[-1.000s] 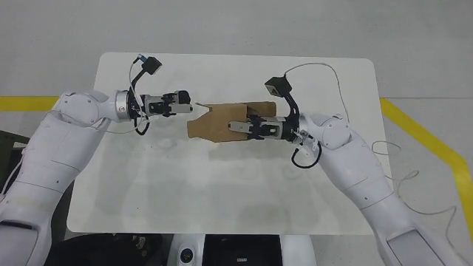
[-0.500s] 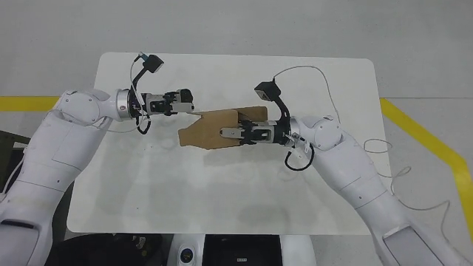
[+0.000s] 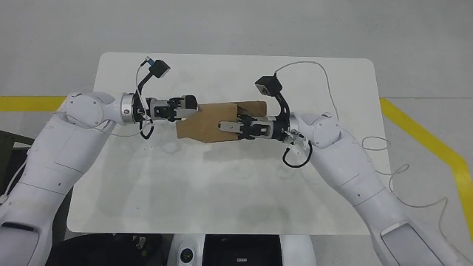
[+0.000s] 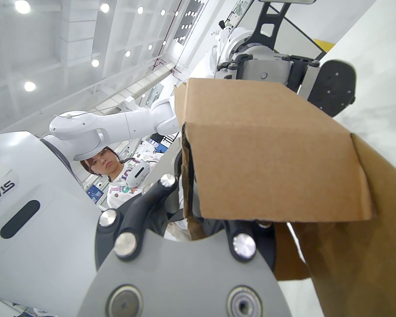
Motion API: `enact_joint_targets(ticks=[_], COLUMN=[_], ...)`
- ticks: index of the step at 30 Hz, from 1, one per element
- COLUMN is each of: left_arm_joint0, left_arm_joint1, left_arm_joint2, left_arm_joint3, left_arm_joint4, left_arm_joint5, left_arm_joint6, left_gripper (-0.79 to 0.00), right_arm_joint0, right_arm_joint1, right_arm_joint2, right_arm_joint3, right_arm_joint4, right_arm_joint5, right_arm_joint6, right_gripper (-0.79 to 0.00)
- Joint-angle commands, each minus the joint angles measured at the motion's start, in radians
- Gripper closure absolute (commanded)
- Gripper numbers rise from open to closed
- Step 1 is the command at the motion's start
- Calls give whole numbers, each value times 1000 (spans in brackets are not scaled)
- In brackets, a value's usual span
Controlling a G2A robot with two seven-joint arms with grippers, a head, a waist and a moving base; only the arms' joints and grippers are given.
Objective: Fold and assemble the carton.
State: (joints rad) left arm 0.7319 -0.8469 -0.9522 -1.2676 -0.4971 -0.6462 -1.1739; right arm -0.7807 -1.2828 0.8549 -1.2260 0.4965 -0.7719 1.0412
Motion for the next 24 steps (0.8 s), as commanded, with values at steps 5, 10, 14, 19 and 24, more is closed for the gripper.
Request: enact_joint_targets(ticks=[5,10,14,19,24], left_arm_joint0=[-4,-4,-4,-6,-6], left_arm_joint1=[1,1,1,2,4], left_arm_joint2=[5,13,16,17,16], left_arm_joint3=[0,-2,-3,-1,0], left_arm_joint4=[-2,-4,-8,-8,-9], left_arm_joint5=[-2,-2,-2,-4,-5], left_arm_joint6=[2,2,2,4,5], left_gripper=[-785,-785,-785,-785,-785], right_arm_joint0=[2,5,6,8,5], right_arm_joint1=[-4,-8,-11,-13,-13], right_arm_joint2=[-3,-10,-14,-15,-11], right_arm_joint3=[0,-2,-1,2,9], right_arm_joint4=[3,5,6,9,5], right_arm_joint5=[-2,-1,-3,-3,-5], right_arm_joint6=[4,6,4,4,1], right_gripper=[0,0,0,0,0])
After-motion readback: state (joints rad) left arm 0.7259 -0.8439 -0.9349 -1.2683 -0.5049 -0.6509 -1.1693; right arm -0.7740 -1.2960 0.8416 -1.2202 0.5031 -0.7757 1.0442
